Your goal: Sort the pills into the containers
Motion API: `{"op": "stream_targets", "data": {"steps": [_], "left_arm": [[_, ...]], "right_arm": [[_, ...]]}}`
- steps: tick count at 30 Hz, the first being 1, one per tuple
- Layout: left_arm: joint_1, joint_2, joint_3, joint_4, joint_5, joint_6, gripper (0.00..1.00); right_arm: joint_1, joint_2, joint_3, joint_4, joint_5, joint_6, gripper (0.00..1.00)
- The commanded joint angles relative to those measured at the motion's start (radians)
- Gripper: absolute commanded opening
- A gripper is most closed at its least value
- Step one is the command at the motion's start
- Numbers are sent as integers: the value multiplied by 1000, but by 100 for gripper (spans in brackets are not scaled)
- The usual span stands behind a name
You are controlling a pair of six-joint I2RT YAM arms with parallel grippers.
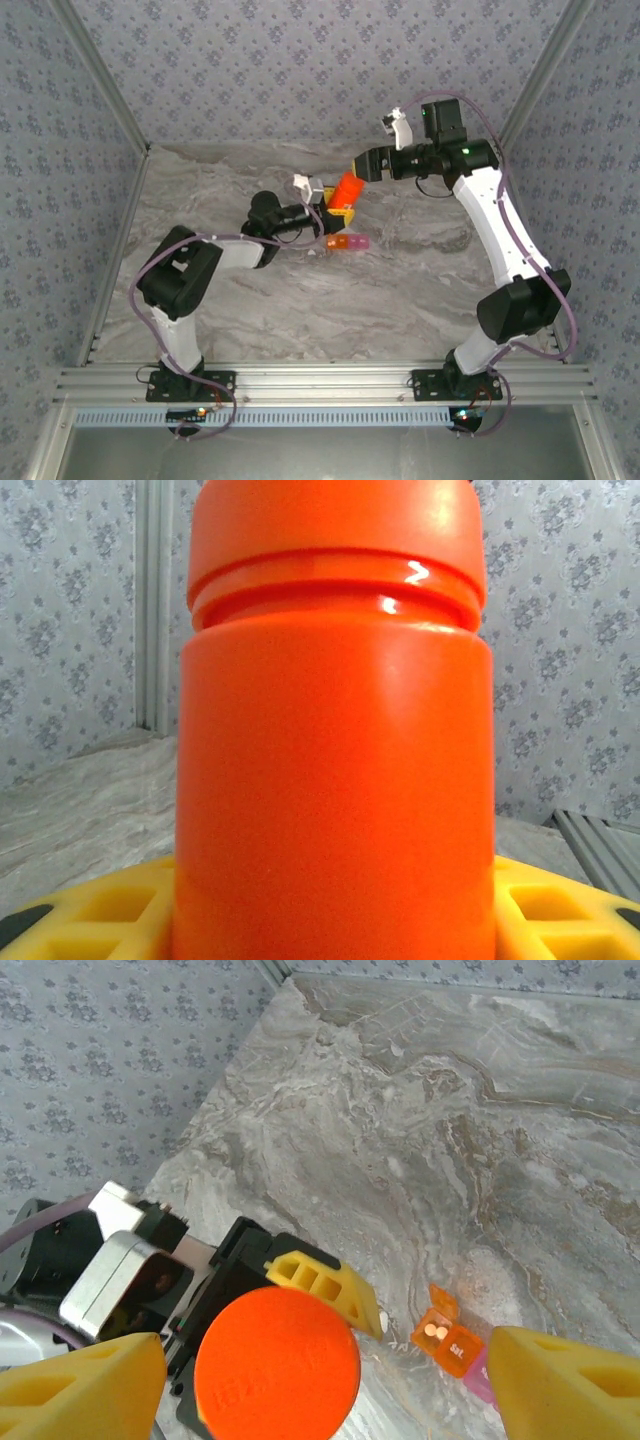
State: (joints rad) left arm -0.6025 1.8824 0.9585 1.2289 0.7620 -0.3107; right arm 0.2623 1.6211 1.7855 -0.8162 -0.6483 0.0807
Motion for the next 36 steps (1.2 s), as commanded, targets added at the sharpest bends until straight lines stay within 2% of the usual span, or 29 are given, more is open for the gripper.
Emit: {"op": "stream_targets", "data": {"steps": [1,10,15,26,36], "left_arm": [[-16,28,10,107,-22,-40,0],[-18,74,28,161,-18,-73,0],[-20,70,31,117,-18,-43,0],[-20,80,31,136,-21,-50,0],[-19,73,16,157,-20,-57,0]], "right_arm": [[2,-26,41,-59,22,-41,85],[24,-30,-23,-45,38,-94,86],[46,2,2,-62,49,-105,86],[68,42,14,-92,97,-122,86],[79,60,19,-112,105,-133,79]]}}
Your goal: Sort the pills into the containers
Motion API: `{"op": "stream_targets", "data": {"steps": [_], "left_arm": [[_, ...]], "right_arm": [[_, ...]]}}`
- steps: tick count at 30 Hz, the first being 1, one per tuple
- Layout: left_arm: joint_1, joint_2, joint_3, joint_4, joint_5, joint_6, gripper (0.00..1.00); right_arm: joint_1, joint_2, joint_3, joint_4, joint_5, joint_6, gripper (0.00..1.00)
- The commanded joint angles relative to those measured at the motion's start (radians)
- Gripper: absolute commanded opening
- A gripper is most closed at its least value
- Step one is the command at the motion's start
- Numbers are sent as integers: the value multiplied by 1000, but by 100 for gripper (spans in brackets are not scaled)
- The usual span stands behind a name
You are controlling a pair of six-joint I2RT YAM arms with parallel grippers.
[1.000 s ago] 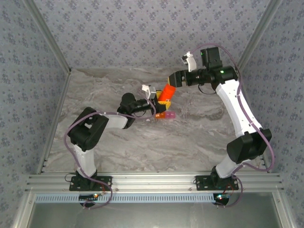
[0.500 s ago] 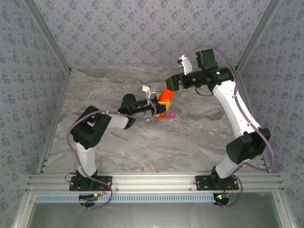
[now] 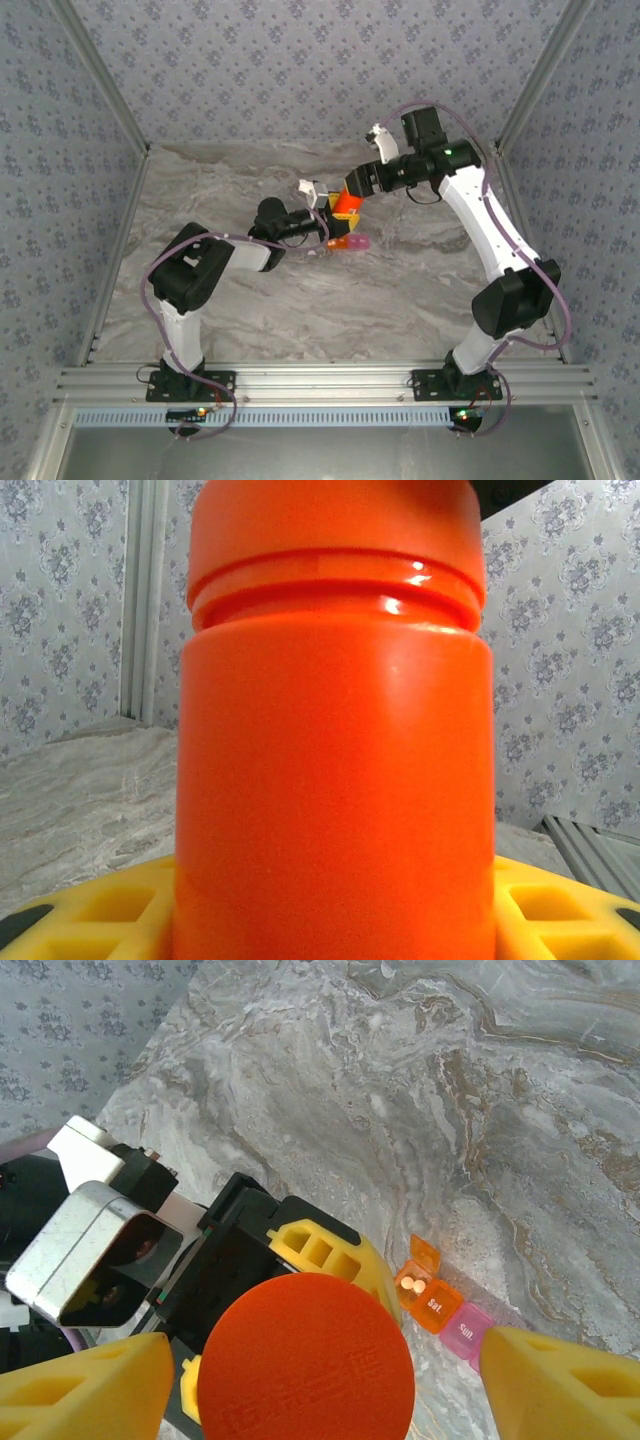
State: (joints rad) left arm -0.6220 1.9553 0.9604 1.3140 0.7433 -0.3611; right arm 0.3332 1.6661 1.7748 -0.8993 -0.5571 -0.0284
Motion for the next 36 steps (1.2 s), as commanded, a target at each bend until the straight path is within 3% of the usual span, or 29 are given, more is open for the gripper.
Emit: {"op": "stream_targets", "data": {"steps": [1,12,18,24,30,36], "left_arm": [[0,0,15,71,0,-7,0],[0,2,15,74,0,-7,0],[0,8,20,80,-2,-11,0],[0,11,23,83,-1,-13,0],[-1,11,23,85,-3,-13,0],[-1,12,23,85,-3,-13,0]], "right_arm": [[8,18,32,-29,14,-24,78],[13,25,34,-28,-1,-7,53],[25,42,22,-41,26,88,52],[51,61,3,-50,173,314,50],[105,52,-23,-39,283,377,50],[120,43,-9,-41,296,387,51]]}}
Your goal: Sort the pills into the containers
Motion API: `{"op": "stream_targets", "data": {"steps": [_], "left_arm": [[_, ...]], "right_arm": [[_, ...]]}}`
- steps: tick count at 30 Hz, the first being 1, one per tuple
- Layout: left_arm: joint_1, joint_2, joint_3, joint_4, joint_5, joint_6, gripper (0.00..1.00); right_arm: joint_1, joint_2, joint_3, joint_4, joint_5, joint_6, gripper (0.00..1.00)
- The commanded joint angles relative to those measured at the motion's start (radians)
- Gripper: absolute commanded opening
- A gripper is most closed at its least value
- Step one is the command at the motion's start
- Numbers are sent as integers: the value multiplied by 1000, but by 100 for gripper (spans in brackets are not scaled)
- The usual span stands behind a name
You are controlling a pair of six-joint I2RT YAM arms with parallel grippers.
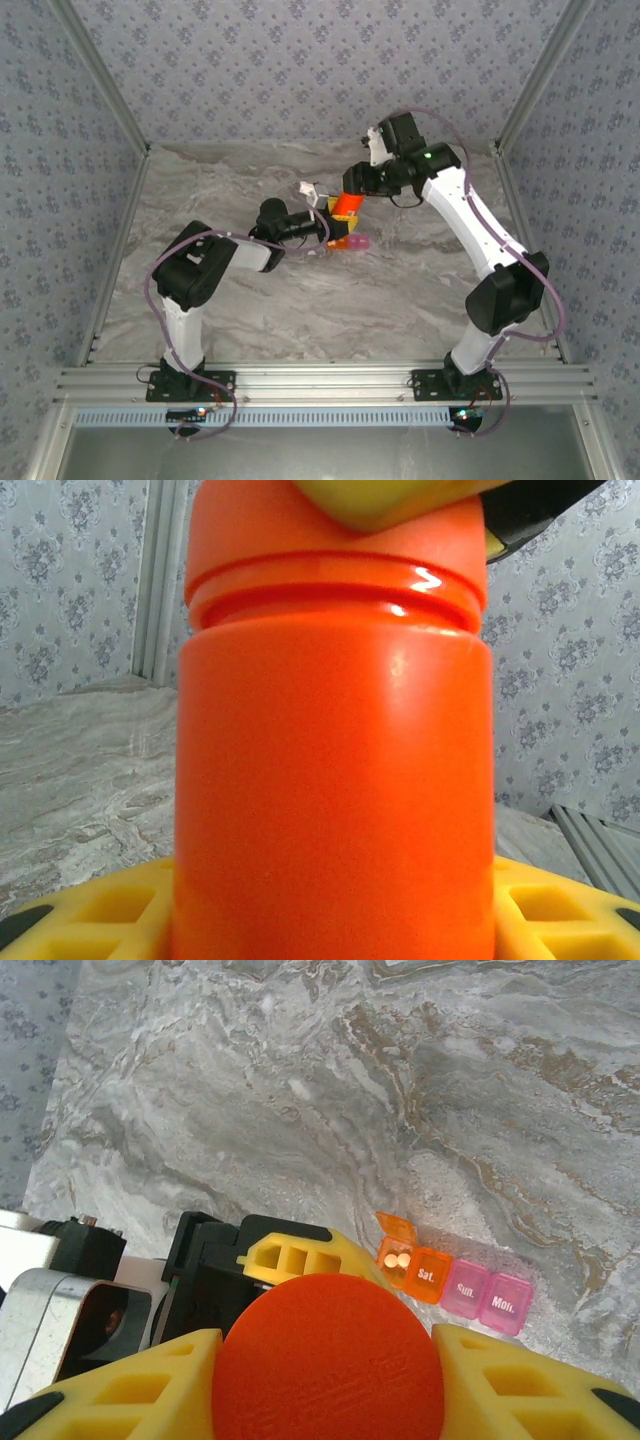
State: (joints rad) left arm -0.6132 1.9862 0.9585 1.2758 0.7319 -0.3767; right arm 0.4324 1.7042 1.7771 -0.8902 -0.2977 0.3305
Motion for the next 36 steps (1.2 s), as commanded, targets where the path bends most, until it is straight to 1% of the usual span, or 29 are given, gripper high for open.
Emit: {"op": "stream_targets", "data": {"steps": [1,5,10,19,21,23,25,26,28,32,36], "left_arm": [[-10,-18,25,123,9,2,0],[-9,-18,27,125,9,0,0],[-9,-17,27,126,6,-2,0],[-9,-11,28,132,4,-10,0],[-9,-10,31,133,6,-10,0],[-9,-9,30,132,7,-11,0],[-9,-9,33,132,6,-13,0],[-9,-8,34,132,7,-14,0],[-8,-5,40,132,8,-18,0],[-9,1,46,132,11,-24,0],[-10,0,48,132,11,-24,0]], "right_arm": [[21,5,-6,-53,34,28,51],[13,2,38,-75,30,13,55],[2,1,87,-98,26,2,63],[-12,-16,138,-110,-9,-32,84],[-26,-28,132,-99,-42,-71,85],[-51,-51,97,-47,-109,-122,86],[-72,-77,56,8,-203,-215,86],[-76,-93,28,37,-231,-266,86],[-80,-97,12,38,-235,-334,87],[-110,-49,43,-1,-264,-358,87],[-118,-17,53,-8,-317,-363,87]]}}
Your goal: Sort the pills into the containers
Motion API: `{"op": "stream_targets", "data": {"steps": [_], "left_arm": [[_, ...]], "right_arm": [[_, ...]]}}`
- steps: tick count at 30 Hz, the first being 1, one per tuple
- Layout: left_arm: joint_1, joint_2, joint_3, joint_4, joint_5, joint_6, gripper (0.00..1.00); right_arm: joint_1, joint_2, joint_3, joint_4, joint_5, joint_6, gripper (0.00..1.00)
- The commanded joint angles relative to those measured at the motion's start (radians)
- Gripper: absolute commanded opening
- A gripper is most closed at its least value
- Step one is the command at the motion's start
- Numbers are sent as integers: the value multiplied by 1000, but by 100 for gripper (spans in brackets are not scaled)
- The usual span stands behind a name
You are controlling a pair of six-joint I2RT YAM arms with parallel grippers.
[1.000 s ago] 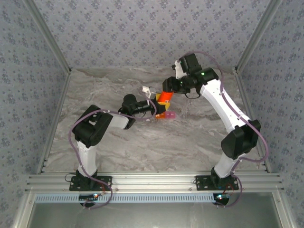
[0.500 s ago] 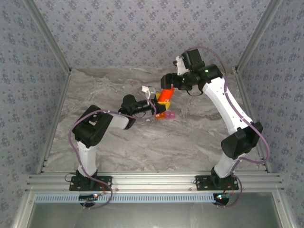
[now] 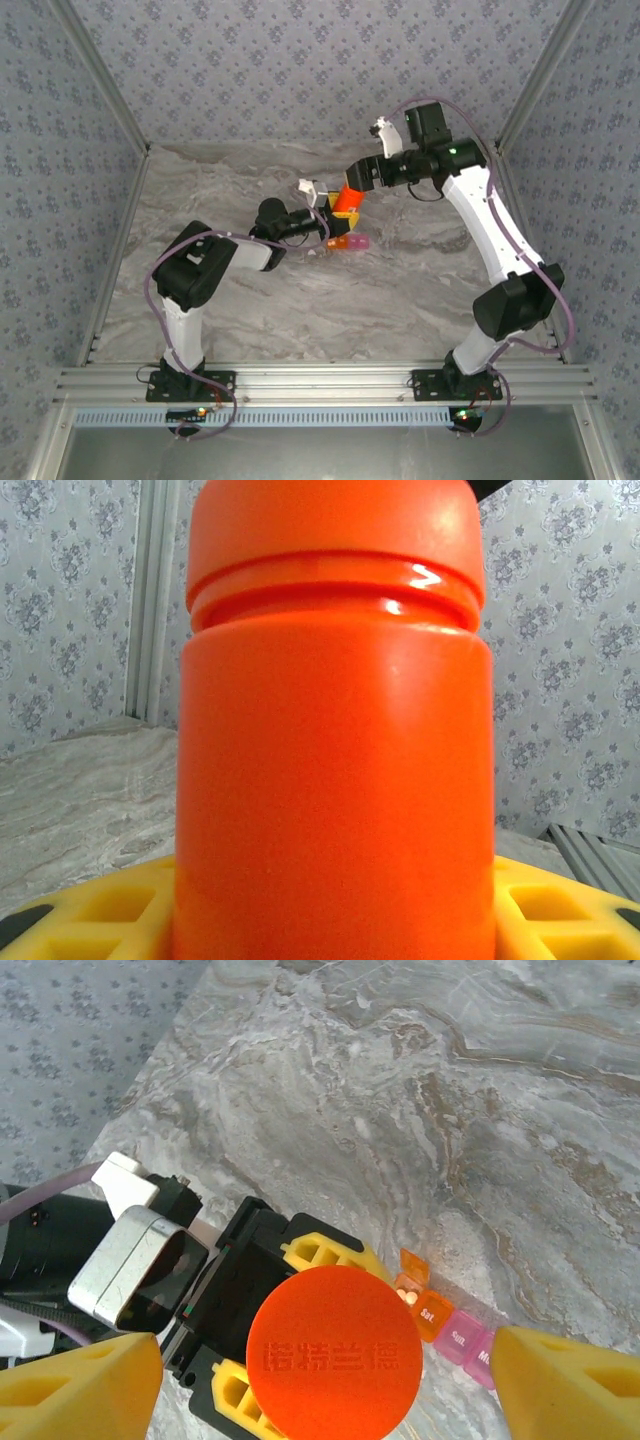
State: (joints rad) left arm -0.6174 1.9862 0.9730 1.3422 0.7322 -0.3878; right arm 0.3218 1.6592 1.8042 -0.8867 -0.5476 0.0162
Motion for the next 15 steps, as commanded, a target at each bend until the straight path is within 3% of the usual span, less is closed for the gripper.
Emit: {"op": "stream_targets", "data": {"steps": [1,15], "left_arm": [[-7,2,34,66,10,-13,0],[-7,3,36,66,10,-13,0]], "right_arm": [[-6,31,28,-11,-72,-48,87],[0,47,6,0,-89,-41,81]]}}
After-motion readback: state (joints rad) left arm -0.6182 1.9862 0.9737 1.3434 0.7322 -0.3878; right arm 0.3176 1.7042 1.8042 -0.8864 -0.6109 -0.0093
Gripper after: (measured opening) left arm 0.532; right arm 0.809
